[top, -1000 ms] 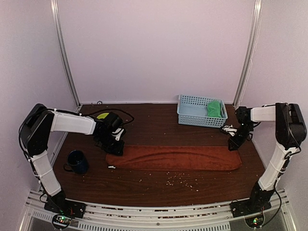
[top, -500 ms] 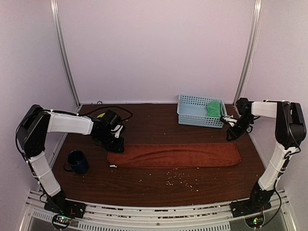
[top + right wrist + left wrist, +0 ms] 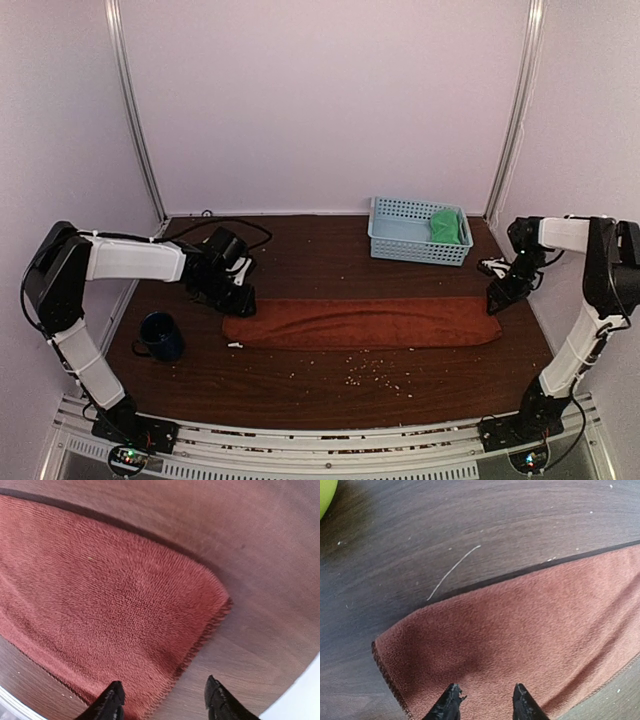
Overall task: Roll the towels
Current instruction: Pick up the towel from the center of the board.
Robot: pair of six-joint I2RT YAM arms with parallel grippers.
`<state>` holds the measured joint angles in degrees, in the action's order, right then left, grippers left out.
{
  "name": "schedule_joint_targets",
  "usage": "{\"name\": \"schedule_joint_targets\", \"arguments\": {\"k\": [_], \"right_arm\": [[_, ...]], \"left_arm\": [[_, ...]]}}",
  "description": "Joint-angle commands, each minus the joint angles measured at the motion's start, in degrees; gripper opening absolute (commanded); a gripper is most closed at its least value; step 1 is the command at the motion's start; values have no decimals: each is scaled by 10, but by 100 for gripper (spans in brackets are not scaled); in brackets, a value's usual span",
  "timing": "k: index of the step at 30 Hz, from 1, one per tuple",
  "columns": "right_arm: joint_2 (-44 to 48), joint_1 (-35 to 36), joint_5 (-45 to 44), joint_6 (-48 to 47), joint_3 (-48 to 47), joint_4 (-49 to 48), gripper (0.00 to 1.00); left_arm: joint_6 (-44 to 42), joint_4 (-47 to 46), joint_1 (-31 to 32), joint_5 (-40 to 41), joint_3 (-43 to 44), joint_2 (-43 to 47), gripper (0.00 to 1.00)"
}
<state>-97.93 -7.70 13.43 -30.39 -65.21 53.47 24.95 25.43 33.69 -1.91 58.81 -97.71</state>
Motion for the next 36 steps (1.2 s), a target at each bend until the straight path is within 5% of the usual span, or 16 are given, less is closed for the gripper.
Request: {"name": "schedule_joint_targets", "arguments": {"k": [1,10,21,36], "right_arm": [[-30,-2,4,17,10,6,54],[-77,-1,30,29,20,-21,42],[-95,-12,19,41,30,-71,1],[-48,-92,51,17,-85,12,0]], "left_arm": [[-9,-1,-8,20,-17,7,39],[-4,-8,-22,26,-41,17,40],[-2,-8,-31,32,-41,22,40],[-11,-18,-35,17,-55,9,41]]}}
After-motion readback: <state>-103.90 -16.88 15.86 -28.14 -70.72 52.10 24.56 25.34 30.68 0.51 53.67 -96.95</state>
